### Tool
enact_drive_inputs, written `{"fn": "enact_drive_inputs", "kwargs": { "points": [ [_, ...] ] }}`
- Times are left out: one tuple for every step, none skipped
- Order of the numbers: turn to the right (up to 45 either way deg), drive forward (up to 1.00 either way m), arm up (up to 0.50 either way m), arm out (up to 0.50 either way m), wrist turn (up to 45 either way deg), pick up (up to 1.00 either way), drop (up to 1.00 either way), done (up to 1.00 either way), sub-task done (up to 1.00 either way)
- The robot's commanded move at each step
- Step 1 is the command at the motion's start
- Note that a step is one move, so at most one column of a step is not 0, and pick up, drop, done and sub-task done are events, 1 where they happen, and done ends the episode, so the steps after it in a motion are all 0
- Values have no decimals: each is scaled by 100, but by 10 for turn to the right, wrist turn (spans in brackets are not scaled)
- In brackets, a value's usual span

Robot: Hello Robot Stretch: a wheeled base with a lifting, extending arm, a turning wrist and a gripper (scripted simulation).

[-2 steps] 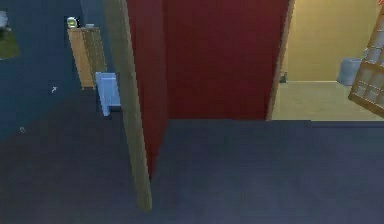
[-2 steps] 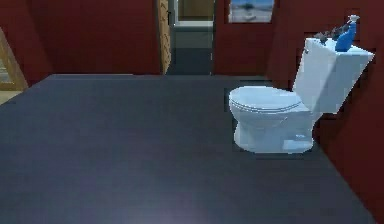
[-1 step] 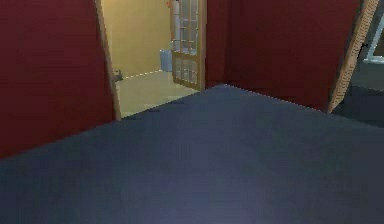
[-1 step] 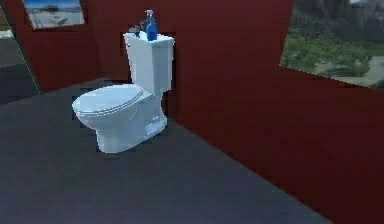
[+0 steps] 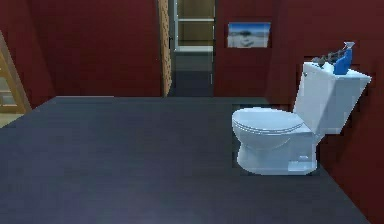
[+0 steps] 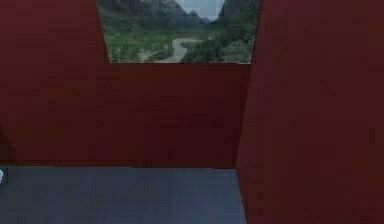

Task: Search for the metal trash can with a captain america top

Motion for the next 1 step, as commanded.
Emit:
{"fn": "enact_drive_inputs", "kwargs": {
  "points": [
    [0,10,0,0,0,0,0,0,0]
  ]
}}
